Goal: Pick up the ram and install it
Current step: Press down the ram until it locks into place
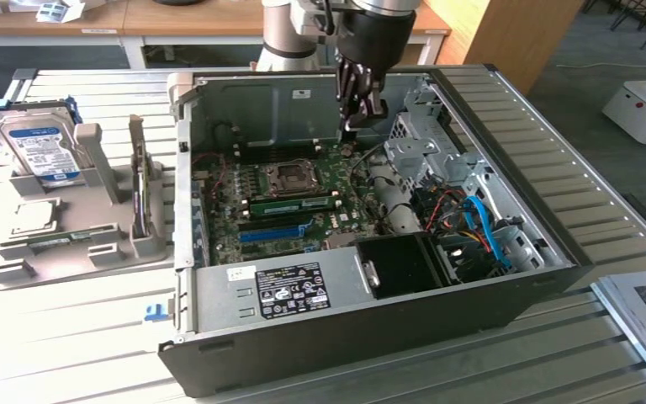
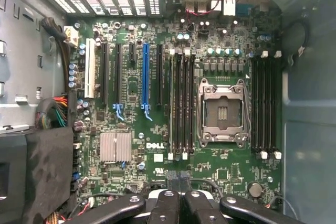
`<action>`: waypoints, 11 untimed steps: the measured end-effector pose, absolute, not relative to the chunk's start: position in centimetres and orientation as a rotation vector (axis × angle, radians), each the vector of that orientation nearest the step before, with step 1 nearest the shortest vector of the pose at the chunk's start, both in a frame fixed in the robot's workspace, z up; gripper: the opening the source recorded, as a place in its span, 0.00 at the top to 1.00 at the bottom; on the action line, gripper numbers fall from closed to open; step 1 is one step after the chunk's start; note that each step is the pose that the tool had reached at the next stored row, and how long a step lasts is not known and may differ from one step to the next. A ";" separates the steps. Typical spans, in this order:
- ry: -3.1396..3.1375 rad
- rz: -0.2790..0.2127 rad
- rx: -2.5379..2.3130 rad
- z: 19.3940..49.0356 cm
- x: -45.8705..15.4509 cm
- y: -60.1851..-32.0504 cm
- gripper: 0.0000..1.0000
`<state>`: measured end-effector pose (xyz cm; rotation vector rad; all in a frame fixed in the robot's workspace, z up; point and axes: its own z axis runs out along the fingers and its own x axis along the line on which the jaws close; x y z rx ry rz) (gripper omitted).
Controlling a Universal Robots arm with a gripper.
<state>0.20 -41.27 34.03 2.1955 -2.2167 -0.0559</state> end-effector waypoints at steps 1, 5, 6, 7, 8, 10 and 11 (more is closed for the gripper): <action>-2.217 -0.056 2.196 33.9 0.2 -41.3 0.90; -2.217 -0.055 2.196 33.2 0.2 -41.3 0.90; -2.217 -0.055 2.196 33.1 0.2 -41.3 0.90; -2.217 -0.055 2.196 32.9 0.2 -41.3 0.90; -2.217 -0.055 2.196 32.7 0.2 -41.3 0.90; -2.218 -0.054 2.196 32.4 0.2 -41.3 0.90; -2.218 -0.054 2.196 32.2 0.2 -41.3 0.90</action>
